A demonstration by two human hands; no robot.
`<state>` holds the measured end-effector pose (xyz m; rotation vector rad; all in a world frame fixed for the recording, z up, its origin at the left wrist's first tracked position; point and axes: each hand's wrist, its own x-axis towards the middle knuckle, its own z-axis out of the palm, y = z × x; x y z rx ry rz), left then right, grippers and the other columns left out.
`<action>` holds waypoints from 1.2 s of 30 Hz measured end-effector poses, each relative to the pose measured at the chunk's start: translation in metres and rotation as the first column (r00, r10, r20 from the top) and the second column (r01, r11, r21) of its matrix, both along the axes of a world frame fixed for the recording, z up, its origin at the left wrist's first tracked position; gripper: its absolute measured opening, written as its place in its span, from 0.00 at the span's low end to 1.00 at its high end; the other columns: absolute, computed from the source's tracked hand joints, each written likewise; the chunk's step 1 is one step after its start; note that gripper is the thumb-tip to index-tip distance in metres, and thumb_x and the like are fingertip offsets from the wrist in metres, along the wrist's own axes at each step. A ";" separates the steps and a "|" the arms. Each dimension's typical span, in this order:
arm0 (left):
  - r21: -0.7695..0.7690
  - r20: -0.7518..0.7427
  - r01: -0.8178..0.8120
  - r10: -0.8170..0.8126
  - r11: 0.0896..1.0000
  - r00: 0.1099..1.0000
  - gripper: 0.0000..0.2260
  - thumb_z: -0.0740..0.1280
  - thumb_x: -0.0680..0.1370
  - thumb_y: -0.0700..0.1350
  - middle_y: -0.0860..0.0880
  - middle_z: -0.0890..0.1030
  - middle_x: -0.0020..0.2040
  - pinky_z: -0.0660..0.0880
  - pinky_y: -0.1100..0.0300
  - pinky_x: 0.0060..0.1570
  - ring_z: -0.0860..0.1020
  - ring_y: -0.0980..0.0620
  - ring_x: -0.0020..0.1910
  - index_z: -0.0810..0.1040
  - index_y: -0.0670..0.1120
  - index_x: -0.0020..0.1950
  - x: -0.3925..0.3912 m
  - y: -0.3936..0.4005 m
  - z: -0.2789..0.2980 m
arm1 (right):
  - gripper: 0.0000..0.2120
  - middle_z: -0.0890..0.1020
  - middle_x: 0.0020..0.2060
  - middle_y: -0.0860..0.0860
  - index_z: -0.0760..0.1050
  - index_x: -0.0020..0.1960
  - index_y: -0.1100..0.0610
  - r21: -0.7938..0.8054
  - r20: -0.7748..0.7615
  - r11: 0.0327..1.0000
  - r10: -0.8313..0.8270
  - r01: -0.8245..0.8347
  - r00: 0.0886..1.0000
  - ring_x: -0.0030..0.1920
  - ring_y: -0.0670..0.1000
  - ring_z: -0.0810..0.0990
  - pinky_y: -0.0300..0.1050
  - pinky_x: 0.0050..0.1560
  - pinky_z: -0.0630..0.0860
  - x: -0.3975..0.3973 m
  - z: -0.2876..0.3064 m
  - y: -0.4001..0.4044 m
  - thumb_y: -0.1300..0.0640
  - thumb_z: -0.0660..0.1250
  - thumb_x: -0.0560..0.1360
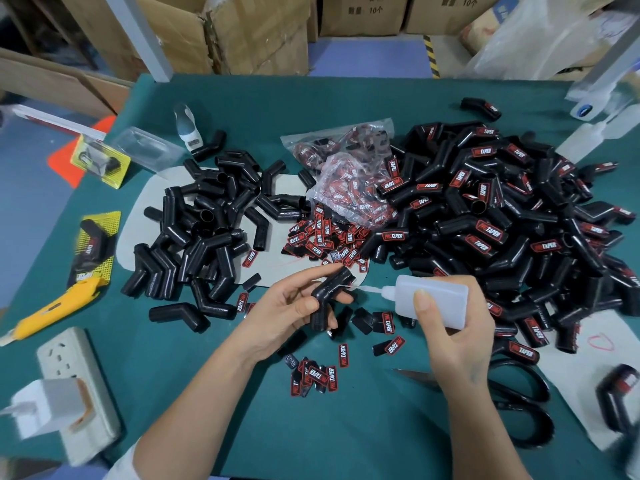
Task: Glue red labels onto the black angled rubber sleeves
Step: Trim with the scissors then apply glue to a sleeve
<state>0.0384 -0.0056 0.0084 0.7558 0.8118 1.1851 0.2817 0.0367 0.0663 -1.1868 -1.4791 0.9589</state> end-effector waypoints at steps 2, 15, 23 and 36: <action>0.005 -0.001 -0.005 0.005 1.000 1.000 0.30 0.78 0.75 0.54 0.38 0.85 0.59 0.81 0.55 0.50 0.84 0.46 0.42 0.77 0.49 0.75 0.000 0.000 0.000 | 0.04 0.82 0.44 0.39 0.75 0.50 0.35 -0.006 -0.006 1.000 -0.014 0.013 1.000 0.40 0.41 0.81 0.29 0.35 0.73 0.002 -0.001 0.001 0.42 0.68 0.76; 0.004 -0.007 -0.011 0.011 1.000 1.000 0.30 0.78 0.74 0.54 0.38 0.85 0.58 0.81 0.55 0.49 0.84 0.46 0.42 0.77 0.49 0.75 0.001 0.000 0.003 | 0.05 0.82 0.44 0.37 0.75 0.49 0.34 0.012 -0.004 1.000 -0.018 0.018 1.000 0.40 0.39 0.80 0.27 0.37 0.73 0.001 0.000 0.001 0.43 0.68 0.76; -0.001 -0.006 -0.005 0.005 1.000 1.000 0.31 0.79 0.74 0.55 0.38 0.85 0.59 0.81 0.54 0.50 0.83 0.46 0.42 0.77 0.48 0.75 0.001 0.000 0.002 | 0.04 0.82 0.43 0.38 0.75 0.49 0.33 -0.008 -0.025 0.998 -0.062 0.061 0.998 0.38 0.41 0.80 0.31 0.32 0.73 0.002 0.000 0.002 0.41 0.68 0.76; 0.013 -0.015 -0.007 0.007 1.000 1.000 0.30 0.78 0.75 0.54 0.38 0.84 0.59 0.81 0.54 0.51 0.84 0.46 0.43 0.77 0.49 0.76 -0.001 -0.001 0.001 | 0.04 0.82 0.43 0.38 0.75 0.49 0.34 -0.014 -0.023 0.998 -0.059 0.059 0.998 0.40 0.40 0.80 0.31 0.33 0.73 0.002 0.001 0.001 0.42 0.68 0.76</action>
